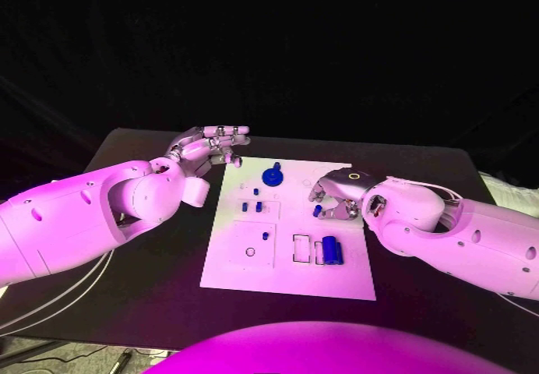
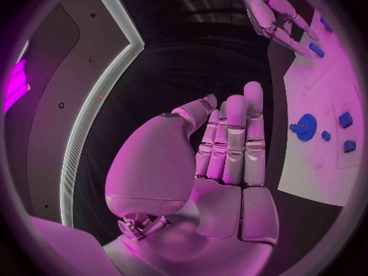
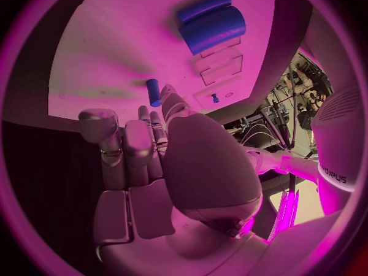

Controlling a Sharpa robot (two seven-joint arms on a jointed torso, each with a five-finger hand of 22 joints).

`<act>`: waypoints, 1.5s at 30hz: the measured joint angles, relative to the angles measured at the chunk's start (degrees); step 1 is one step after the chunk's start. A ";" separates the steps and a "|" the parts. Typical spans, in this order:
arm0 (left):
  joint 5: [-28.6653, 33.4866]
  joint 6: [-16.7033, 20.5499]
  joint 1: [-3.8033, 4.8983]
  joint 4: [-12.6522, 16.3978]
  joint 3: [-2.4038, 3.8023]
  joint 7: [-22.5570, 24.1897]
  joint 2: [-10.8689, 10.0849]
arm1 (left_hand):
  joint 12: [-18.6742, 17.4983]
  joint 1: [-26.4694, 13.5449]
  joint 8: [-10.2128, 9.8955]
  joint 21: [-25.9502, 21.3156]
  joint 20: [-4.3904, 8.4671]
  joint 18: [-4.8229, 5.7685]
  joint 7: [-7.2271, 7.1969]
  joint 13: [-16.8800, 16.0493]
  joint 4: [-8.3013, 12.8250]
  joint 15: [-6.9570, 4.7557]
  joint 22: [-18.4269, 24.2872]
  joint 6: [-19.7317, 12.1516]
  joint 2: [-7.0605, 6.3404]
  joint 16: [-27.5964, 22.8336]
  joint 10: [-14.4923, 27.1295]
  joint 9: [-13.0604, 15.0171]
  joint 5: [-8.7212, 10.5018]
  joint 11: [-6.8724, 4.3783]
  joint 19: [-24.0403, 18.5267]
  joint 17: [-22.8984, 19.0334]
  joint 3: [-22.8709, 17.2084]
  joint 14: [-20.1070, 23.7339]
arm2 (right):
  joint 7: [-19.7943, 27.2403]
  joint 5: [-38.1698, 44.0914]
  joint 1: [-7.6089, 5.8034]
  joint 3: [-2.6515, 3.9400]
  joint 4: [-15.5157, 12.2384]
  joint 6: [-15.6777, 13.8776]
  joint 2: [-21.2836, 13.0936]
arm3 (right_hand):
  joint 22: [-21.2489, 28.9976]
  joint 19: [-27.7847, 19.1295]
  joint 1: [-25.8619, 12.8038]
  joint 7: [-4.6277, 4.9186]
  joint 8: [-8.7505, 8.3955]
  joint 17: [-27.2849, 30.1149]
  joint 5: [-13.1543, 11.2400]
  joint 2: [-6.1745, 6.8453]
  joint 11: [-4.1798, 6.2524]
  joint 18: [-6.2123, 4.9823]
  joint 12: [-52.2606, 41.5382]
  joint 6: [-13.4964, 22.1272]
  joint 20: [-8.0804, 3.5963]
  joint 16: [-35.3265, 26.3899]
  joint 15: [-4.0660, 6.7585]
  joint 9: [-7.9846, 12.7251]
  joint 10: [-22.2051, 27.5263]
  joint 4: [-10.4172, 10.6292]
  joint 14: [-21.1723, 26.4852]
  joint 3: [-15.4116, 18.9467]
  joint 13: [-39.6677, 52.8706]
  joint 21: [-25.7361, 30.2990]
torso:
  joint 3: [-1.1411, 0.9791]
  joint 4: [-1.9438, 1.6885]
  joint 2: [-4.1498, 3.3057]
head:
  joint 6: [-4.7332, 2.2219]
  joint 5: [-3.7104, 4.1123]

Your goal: Assemble the parts on the task board

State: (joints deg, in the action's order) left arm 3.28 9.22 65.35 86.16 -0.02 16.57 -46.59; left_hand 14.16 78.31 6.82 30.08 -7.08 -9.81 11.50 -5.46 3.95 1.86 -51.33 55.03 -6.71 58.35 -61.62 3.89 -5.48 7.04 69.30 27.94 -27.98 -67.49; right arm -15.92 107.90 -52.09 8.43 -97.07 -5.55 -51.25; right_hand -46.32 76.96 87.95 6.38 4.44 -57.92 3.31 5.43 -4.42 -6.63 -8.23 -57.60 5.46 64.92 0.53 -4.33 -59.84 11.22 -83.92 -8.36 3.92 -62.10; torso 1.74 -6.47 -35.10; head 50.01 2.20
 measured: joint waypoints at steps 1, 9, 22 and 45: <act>0.00 -0.01 0.00 0.00 0.00 -0.01 -0.01 | 0.00 0.00 0.00 0.00 0.00 0.00 0.00 0.00 0.00 0.00 0.00 0.00 0.00 0.00 0.00 0.00 0.00 0.00 0.00 0.00 0.00 0.00 | 0.02 0.00 0.01 0.00 0.12 0.08 0.13 | -0.16 0.13 0.07 0.18 0.34 -0.05 -0.17 -0.40 0.11 0.00 -0.15 -0.75 0.07 0.00 0.00 -0.09 -0.75 -0.05 0.00 -0.41 0.00 -0.04 | 0.01 0.01 0.00 | 0.00 0.05; 0.00 -0.11 -0.01 0.01 -0.01 -0.07 -0.05 | 0.00 0.00 0.00 0.01 0.00 -0.01 0.00 0.00 0.00 0.00 0.00 0.00 0.00 0.00 0.00 0.00 0.00 0.00 0.00 0.00 0.00 0.00 | 0.24 0.03 0.05 0.01 1.14 0.73 0.96 | -1.84 0.83 0.41 0.26 1.54 -1.35 -0.23 -1.51 0.83 0.00 -0.57 -5.28 -0.64 1.11 0.41 -0.49 -6.11 -0.24 0.00 -3.36 -0.16 -1.36 | 0.01 0.00 0.02 | 0.00 0.05; 0.00 -0.26 -0.01 -0.02 -0.02 -0.17 -0.08 | 0.00 0.00 0.00 0.02 0.00 0.00 0.00 0.00 0.00 0.01 -0.01 0.00 0.00 0.00 -0.01 0.00 0.00 0.00 0.00 0.00 0.00 0.00 | 0.50 0.75 0.28 0.17 2.06 0.86 1.68 | -2.17 1.02 0.41 0.44 1.54 -1.66 -0.35 -1.50 0.98 -0.01 -0.15 -5.79 -0.83 1.44 0.41 -0.48 -6.97 -0.38 0.00 -4.34 -0.26 -1.64 | -0.02 0.08 0.07 | 0.00 0.06; -3.18 -0.53 -0.06 -0.26 -0.03 -0.31 0.06 | 0.33 0.23 0.00 0.02 0.00 0.00 0.13 0.00 0.01 0.01 0.05 -0.31 0.23 0.00 -0.01 0.00 0.00 0.00 0.00 -0.05 0.31 0.01 | 1.34 0.75 0.85 0.12 3.52 1.08 2.42 | -3.18 1.23 0.64 0.52 1.28 -2.31 -0.59 -1.25 1.07 0.00 1.51 -7.76 -1.04 2.53 0.61 -0.29 -9.58 -2.14 -0.21 -8.76 -0.15 -2.39 | 0.01 0.08 0.11 | 0.00 0.13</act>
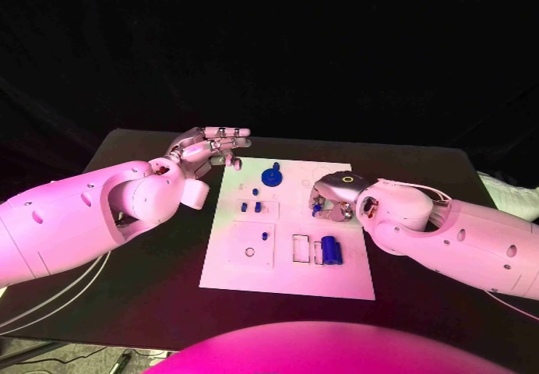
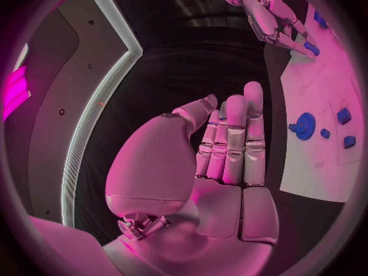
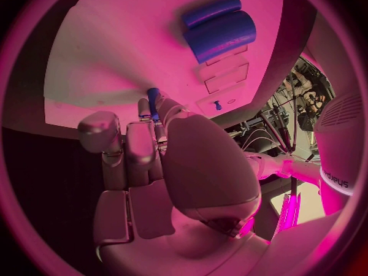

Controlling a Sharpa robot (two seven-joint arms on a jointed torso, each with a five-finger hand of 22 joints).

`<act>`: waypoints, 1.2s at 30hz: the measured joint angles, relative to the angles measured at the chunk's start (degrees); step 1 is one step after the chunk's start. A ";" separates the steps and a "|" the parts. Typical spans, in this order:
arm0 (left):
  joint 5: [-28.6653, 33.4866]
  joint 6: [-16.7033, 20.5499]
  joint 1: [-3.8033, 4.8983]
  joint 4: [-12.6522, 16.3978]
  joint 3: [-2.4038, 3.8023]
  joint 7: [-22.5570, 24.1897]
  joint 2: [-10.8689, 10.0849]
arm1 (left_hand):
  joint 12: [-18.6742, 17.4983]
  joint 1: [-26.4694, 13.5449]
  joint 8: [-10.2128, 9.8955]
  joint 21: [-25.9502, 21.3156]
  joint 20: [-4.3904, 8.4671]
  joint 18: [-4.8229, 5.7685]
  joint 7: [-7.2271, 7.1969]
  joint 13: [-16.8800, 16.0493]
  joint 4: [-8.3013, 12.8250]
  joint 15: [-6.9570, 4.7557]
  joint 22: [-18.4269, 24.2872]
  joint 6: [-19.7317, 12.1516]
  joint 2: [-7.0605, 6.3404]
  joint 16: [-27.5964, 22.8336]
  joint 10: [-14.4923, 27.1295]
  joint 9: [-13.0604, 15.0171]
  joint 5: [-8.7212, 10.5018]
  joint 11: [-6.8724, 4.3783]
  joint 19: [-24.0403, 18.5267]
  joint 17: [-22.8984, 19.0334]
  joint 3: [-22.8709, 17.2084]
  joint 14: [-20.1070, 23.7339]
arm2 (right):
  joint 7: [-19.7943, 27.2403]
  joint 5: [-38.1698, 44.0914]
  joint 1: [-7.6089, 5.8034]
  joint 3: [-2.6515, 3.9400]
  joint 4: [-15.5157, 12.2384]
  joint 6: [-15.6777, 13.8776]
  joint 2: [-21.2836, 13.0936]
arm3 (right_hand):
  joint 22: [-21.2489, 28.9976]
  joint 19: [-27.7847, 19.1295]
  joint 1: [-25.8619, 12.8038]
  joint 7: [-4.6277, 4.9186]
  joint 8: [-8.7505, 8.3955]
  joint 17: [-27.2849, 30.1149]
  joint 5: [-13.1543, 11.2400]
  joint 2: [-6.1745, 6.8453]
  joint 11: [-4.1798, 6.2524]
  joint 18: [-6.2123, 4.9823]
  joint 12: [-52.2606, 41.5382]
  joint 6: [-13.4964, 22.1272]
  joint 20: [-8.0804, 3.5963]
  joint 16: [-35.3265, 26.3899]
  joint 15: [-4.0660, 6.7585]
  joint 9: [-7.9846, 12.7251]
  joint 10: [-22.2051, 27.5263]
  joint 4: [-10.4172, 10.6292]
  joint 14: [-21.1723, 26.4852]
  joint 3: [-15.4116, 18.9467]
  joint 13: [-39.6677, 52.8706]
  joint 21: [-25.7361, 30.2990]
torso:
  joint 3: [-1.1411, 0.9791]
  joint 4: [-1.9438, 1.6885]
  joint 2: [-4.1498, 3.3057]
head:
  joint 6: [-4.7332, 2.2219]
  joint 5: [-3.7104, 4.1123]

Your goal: Assemble the parts on the task board

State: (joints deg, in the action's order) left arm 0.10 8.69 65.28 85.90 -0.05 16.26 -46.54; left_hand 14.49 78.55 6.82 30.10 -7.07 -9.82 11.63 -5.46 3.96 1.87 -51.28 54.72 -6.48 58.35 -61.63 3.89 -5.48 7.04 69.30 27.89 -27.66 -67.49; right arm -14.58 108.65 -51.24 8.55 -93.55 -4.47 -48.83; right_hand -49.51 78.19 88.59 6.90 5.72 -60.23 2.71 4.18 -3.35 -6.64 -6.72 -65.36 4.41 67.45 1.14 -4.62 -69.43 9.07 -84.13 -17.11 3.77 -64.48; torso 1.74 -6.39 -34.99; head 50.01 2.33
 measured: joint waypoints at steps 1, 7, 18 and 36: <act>-0.07 -0.01 0.00 -0.01 0.00 0.00 0.00 | 0.00 0.00 0.00 0.00 0.00 0.01 0.00 0.00 0.00 0.00 0.00 0.00 0.00 0.00 0.00 0.00 0.00 0.00 0.00 0.00 0.00 0.00 | 0.05 -0.08 0.04 -0.03 -0.07 -0.26 -0.04 | -0.19 0.00 0.00 -0.05 -0.04 -0.13 -0.09 0.00 -0.10 0.00 0.13 -0.29 0.00 0.13 0.00 0.00 -0.28 -0.26 0.00 -0.44 -0.02 -0.30 | 0.00 -0.01 0.00 | 0.00 0.01; -0.28 -0.01 0.00 -0.18 0.00 -0.01 0.01 | 0.00 0.00 0.00 0.00 0.00 0.01 0.00 0.00 0.00 0.00 0.00 0.00 0.00 0.00 0.00 0.00 0.00 0.00 0.00 0.00 0.00 0.00 | 0.13 -1.30 0.26 -0.15 -1.24 -2.03 -0.94 | -0.87 0.21 0.01 -0.05 -0.11 -0.73 0.06 -0.01 -0.28 0.00 0.58 -0.49 -0.21 0.46 0.20 -0.12 -0.47 -1.09 0.20 -1.41 -0.04 -0.56 | -0.03 0.00 0.00 | 0.00 0.11; -0.25 -0.03 -0.02 -0.31 -0.01 -0.02 0.12 | 0.00 0.00 0.00 0.00 0.00 0.00 -0.01 0.00 0.00 0.00 -0.01 0.00 0.00 0.00 0.21 0.00 0.00 0.21 0.00 -0.05 0.00 0.00 | 0.97 -5.22 -0.92 0.89 -5.56 -7.60 -2.58 | -1.57 0.61 0.02 0.14 -0.24 -1.32 0.06 0.00 -0.49 0.01 1.02 -0.68 -0.20 1.24 0.20 -0.17 -0.67 -2.27 0.20 -2.91 0.01 -1.28 | -0.03 0.01 -0.01 | 0.00 -0.09; -0.22 -0.13 -0.07 -0.47 -0.01 -0.03 0.86 | 0.00 0.00 0.00 0.00 0.00 0.00 -0.02 0.00 0.00 0.01 -0.01 0.00 0.00 0.00 0.21 0.00 0.00 0.21 0.00 -0.05 0.00 0.00 | 2.84 -8.62 1.39 0.30 -8.93 -8.95 5.37 | -1.48 0.61 0.02 0.34 -0.35 -1.37 0.18 0.00 -0.65 0.01 1.47 -0.87 -0.20 1.24 0.19 -0.05 -0.83 -2.68 0.20 -3.64 0.04 -1.27 | 0.01 -0.20 -0.03 | 0.00 -1.89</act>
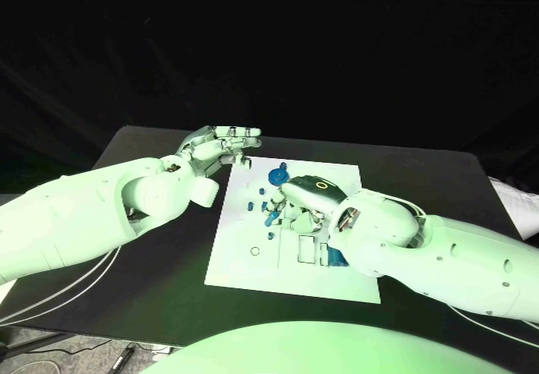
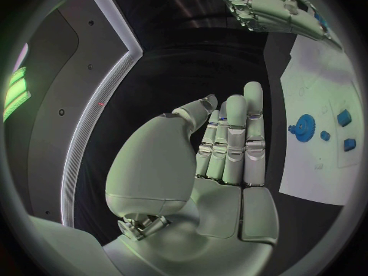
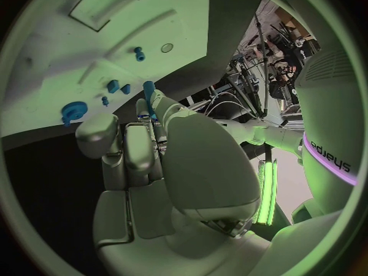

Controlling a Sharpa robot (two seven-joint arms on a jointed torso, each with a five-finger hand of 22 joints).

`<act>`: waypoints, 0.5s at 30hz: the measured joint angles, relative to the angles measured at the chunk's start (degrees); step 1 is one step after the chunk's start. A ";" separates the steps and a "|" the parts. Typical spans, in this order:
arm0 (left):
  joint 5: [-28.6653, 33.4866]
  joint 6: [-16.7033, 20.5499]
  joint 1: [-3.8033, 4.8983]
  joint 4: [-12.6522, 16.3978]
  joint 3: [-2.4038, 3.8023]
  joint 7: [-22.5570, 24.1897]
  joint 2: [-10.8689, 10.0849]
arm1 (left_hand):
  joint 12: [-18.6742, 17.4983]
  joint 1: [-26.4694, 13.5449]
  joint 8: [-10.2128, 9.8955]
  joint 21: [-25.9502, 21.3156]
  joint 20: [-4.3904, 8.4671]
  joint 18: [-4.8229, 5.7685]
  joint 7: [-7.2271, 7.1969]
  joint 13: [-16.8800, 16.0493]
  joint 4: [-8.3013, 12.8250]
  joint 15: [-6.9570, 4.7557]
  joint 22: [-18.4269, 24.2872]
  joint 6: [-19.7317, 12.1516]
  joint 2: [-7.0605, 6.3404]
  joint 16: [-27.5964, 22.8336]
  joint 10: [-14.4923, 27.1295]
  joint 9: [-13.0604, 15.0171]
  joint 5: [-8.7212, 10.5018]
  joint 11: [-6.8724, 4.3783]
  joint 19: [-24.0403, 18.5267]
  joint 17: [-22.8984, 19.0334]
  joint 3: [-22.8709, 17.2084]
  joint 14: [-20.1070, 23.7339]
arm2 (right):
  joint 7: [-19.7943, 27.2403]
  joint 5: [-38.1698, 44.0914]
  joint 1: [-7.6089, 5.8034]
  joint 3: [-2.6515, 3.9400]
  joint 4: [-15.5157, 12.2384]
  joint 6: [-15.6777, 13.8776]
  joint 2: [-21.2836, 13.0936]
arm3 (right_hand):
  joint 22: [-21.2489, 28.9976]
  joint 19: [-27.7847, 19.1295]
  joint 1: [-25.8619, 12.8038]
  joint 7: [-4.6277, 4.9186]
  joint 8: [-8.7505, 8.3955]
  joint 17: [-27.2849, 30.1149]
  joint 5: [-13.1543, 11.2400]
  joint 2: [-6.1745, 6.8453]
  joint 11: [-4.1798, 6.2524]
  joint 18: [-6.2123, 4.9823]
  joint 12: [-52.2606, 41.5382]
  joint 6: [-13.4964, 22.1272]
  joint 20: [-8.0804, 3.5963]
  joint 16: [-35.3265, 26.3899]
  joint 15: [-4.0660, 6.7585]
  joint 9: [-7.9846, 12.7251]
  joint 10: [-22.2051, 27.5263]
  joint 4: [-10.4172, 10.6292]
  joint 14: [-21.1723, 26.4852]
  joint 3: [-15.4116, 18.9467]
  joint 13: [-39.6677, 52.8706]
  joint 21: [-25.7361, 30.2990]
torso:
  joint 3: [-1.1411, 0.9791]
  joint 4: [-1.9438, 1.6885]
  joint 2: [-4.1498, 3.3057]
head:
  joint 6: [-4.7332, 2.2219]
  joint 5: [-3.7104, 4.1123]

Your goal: Assemble the parts on the task board

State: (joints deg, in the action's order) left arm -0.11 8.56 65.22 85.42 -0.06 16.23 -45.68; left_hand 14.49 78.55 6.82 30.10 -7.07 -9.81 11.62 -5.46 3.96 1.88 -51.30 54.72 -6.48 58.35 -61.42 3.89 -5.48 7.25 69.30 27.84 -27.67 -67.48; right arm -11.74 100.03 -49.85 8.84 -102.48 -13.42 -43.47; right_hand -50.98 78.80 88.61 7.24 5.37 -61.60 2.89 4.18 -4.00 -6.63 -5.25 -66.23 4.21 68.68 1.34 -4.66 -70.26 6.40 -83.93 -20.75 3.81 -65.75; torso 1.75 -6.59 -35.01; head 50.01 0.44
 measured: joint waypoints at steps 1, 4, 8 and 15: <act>0.00 -0.01 0.00 -0.03 0.00 0.00 0.07 | 0.00 0.00 0.00 0.00 0.00 0.00 0.00 0.00 0.00 0.00 0.00 0.00 0.00 0.00 0.00 0.00 0.00 0.00 0.00 0.00 0.00 0.00 | 0.18 0.04 0.26 -0.22 0.13 0.11 0.64 | 0.00 0.00 0.00 0.00 0.00 0.01 0.00 0.00 0.00 0.00 0.01 0.00 0.00 0.00 0.00 0.01 0.00 0.00 0.00 -0.01 0.00 0.00 | -0.01 -0.06 0.00 | 0.00 -0.09; 0.00 -0.03 0.00 -0.11 0.00 0.00 0.15 | 0.00 0.00 0.00 0.00 0.00 0.00 0.00 0.00 0.00 0.00 0.00 0.00 0.00 0.00 0.00 0.00 0.00 0.00 0.00 0.00 0.00 0.00 | 0.54 0.20 0.64 -0.86 0.71 0.41 1.83 | 0.05 0.00 0.01 0.00 -0.02 0.09 0.01 0.01 0.00 0.00 0.07 0.00 0.00 0.00 0.00 0.04 0.00 0.00 0.00 -0.02 0.00 0.00 | 0.03 -0.18 0.02 | 0.00 -0.31; 0.01 -0.05 -0.01 -0.22 0.00 0.00 0.31 | 0.00 0.00 0.00 0.00 0.00 0.00 0.00 0.00 0.00 0.00 0.00 0.00 0.00 0.00 0.00 0.00 0.00 0.00 0.00 0.00 0.00 0.00 | 0.98 0.69 1.24 -1.81 1.81 1.21 3.39 | 0.07 0.00 0.15 0.00 -0.16 0.11 0.01 0.16 0.00 0.00 0.23 0.01 0.00 0.00 0.00 0.05 0.00 -0.25 0.00 -0.53 0.00 0.00 | 0.07 -0.14 0.01 | 0.00 -0.74; 0.02 -0.07 -0.02 -0.62 0.00 0.00 0.71 | 0.00 0.00 0.00 0.00 0.00 0.00 0.00 0.00 0.00 0.00 0.00 0.00 0.00 0.00 0.00 0.00 0.00 0.00 0.00 0.01 0.00 0.00 | 1.36 2.11 1.83 -2.50 3.35 2.57 5.06 | 0.07 0.00 0.15 0.00 -0.21 0.11 -0.01 0.16 -0.05 0.00 0.45 0.01 0.00 0.00 0.00 0.09 -0.05 -0.55 0.00 -0.84 -0.04 0.01 | 0.09 -0.03 0.01 | 0.00 -0.76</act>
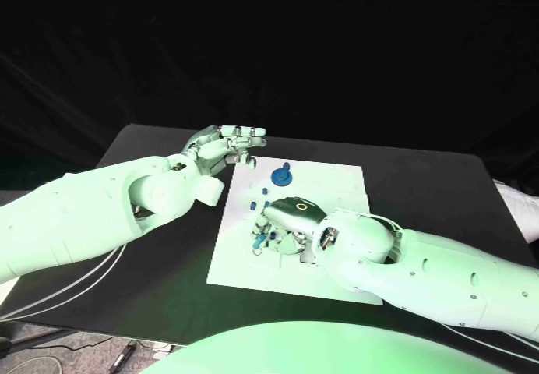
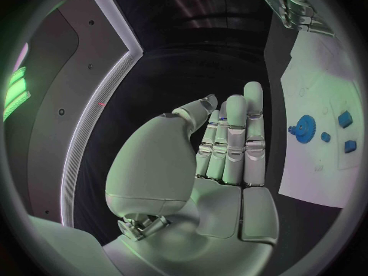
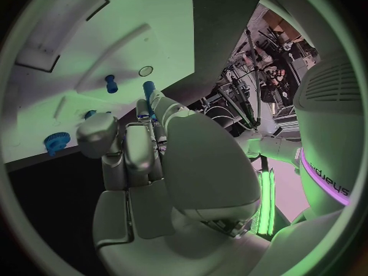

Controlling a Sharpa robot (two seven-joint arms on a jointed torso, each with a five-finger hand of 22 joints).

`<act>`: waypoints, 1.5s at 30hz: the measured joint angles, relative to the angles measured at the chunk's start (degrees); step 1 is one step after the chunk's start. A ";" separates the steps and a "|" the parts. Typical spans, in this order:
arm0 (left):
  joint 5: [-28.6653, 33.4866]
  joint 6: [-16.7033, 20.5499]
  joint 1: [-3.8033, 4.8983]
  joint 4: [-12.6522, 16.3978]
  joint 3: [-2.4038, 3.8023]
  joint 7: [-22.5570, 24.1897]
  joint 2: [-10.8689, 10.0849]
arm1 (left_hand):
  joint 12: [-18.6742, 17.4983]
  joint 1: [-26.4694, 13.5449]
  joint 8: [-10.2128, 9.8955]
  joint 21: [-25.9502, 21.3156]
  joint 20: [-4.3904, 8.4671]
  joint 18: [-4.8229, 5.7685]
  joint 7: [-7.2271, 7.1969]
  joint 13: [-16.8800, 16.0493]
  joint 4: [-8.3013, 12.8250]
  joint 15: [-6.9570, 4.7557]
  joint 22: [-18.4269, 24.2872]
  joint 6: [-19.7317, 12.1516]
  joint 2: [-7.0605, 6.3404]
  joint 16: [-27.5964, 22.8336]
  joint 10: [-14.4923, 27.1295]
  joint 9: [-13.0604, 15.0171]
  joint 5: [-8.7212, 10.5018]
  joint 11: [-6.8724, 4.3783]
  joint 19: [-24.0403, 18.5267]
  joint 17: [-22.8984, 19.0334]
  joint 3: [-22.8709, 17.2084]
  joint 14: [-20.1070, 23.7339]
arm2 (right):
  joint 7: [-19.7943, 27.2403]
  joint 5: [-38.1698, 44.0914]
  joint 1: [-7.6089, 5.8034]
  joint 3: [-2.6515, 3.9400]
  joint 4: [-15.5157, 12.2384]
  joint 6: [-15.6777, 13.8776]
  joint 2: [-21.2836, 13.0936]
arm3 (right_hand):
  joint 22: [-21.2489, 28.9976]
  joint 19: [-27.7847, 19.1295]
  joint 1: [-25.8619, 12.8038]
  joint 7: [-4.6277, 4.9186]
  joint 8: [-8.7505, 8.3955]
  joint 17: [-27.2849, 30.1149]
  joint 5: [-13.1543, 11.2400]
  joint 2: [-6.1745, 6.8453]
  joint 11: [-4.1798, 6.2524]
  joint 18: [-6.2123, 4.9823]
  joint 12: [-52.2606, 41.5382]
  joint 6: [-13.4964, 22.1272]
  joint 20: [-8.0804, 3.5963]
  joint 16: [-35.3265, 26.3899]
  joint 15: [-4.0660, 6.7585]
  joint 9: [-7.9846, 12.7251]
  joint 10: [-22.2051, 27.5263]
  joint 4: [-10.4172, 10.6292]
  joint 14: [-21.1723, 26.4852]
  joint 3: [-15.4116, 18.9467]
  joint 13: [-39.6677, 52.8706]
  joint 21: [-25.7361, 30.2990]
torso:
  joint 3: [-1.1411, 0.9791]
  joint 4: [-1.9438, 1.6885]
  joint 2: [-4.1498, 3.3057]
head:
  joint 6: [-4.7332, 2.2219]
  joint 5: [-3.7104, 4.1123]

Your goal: Assemble the parts on the task board

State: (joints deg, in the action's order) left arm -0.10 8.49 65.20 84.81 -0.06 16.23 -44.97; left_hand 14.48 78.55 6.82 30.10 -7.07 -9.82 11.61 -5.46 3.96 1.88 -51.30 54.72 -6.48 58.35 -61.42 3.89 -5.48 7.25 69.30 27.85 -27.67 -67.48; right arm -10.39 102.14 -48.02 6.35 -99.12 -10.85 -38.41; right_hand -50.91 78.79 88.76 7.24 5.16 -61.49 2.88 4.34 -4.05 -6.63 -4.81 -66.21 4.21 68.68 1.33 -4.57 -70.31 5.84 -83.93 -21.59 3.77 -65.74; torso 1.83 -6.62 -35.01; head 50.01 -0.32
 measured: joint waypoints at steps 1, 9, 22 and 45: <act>0.00 0.00 -0.01 -0.01 0.00 0.00 0.01 | 0.04 0.00 0.00 0.00 0.00 0.00 0.00 0.00 0.00 -0.02 0.02 0.00 0.00 0.00 0.13 0.00 0.00 -0.13 0.00 0.00 0.00 0.02 | 0.03 0.24 0.15 -0.06 0.04 0.15 0.14 | 0.00 0.00 0.00 0.00 0.00 0.00 0.00 0.00 0.00 0.00 0.02 0.00 0.00 0.00 0.00 -0.01 0.00 -0.01 0.00 -0.01 -0.01 0.00 | -0.02 -0.02 0.00 | 0.00 -0.01; 0.02 0.01 -0.01 -0.10 0.00 0.03 -0.07 | 0.38 0.00 0.00 0.00 0.00 0.00 0.00 0.00 0.00 -0.07 0.06 0.00 0.00 0.00 0.21 0.00 0.00 -0.21 0.00 0.00 0.00 0.23 | 0.11 2.28 0.93 -0.45 0.68 1.41 0.90 | 0.00 0.00 0.00 0.00 -0.16 0.00 -0.03 0.01 0.00 0.00 0.11 0.01 0.00 0.00 0.00 -0.05 0.00 -0.02 0.00 -0.02 0.01 0.00 | -0.12 -0.07 -0.01 | 0.01 -0.22; 0.02 0.01 -0.02 -0.13 0.00 0.04 -0.05 | 0.38 0.00 0.00 0.00 0.00 0.01 0.00 0.00 0.00 -0.06 0.05 0.00 0.00 0.00 0.21 0.00 0.00 -0.21 0.00 0.00 0.00 0.23 | -0.27 6.27 1.25 -0.45 1.05 1.79 1.52 | 0.00 0.00 -0.17 0.07 -0.05 0.00 0.15 0.17 -0.01 0.00 0.43 0.12 0.00 0.02 0.00 -0.01 -0.01 -0.19 0.00 -0.19 0.06 0.01 | -0.16 0.01 -0.02 | 0.00 -0.20; 0.03 0.00 -0.07 -0.16 0.00 0.03 -0.12 | 0.38 0.00 0.00 0.00 0.00 0.00 -0.01 0.00 0.00 -0.03 0.05 0.00 0.00 0.00 0.21 0.00 0.00 -0.21 0.00 -0.04 0.00 0.20 | -1.49 9.54 1.47 -0.57 1.15 2.42 1.42 | 0.08 -0.01 -2.19 0.21 -0.17 0.14 0.20 0.46 0.26 0.00 0.64 0.00 0.00 0.23 0.00 -0.03 -0.46 -0.55 0.00 -0.88 0.17 0.05 | -0.07 -0.02 0.03 | 0.00 0.05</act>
State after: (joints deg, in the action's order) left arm -0.07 8.49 65.13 84.65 -0.07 16.25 -45.09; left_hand 14.86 78.55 6.82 30.10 -7.07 -9.82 11.61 -5.46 3.96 1.85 -51.25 54.72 -6.48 58.35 -61.22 3.89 -5.48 7.04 69.30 27.81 -27.67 -67.27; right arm -11.88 111.68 -46.55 5.78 -97.97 -8.43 -36.99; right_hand -50.84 78.79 86.57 7.45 4.99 -61.36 3.08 4.80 -3.79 -6.63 -4.17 -66.21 4.21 68.91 1.33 -4.60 -70.77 5.29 -83.93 -22.47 3.94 -65.70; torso 1.77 -6.65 -34.98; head 50.01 -0.26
